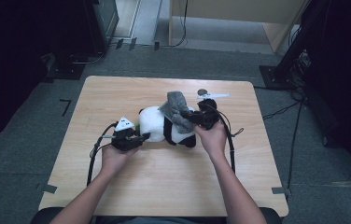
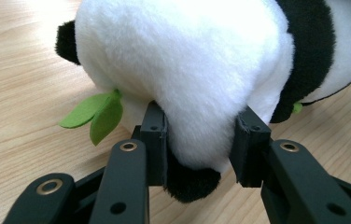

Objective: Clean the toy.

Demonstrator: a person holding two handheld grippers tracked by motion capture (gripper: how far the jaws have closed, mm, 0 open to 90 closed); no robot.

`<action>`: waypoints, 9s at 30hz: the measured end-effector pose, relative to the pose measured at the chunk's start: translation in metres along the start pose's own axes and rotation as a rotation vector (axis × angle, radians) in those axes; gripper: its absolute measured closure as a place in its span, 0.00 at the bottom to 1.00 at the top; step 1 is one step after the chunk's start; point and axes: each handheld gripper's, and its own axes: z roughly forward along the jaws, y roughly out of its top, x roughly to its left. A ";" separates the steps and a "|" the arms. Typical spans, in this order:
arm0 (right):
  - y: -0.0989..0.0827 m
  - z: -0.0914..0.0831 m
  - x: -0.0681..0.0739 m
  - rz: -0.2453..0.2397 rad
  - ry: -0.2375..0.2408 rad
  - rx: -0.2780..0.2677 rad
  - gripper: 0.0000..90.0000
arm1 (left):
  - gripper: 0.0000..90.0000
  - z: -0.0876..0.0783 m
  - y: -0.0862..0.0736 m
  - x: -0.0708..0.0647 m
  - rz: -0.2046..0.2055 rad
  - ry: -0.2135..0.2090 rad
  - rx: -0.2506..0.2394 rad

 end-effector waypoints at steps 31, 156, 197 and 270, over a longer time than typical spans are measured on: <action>0.018 -0.041 0.006 -0.011 0.053 -0.103 0.88 | 0.58 0.000 -0.001 0.002 0.001 -0.009 -0.016; -0.026 -0.019 -0.053 0.039 -0.114 -0.048 0.89 | 0.56 0.009 -0.002 0.009 -0.018 -0.045 0.011; -0.017 -0.056 -0.023 0.010 -0.034 -0.130 0.89 | 0.70 0.004 0.000 0.006 0.032 -0.053 -0.006; 0.001 -0.006 -0.019 -0.006 -0.032 -0.007 0.89 | 0.67 0.012 -0.016 0.009 0.149 -0.072 -0.046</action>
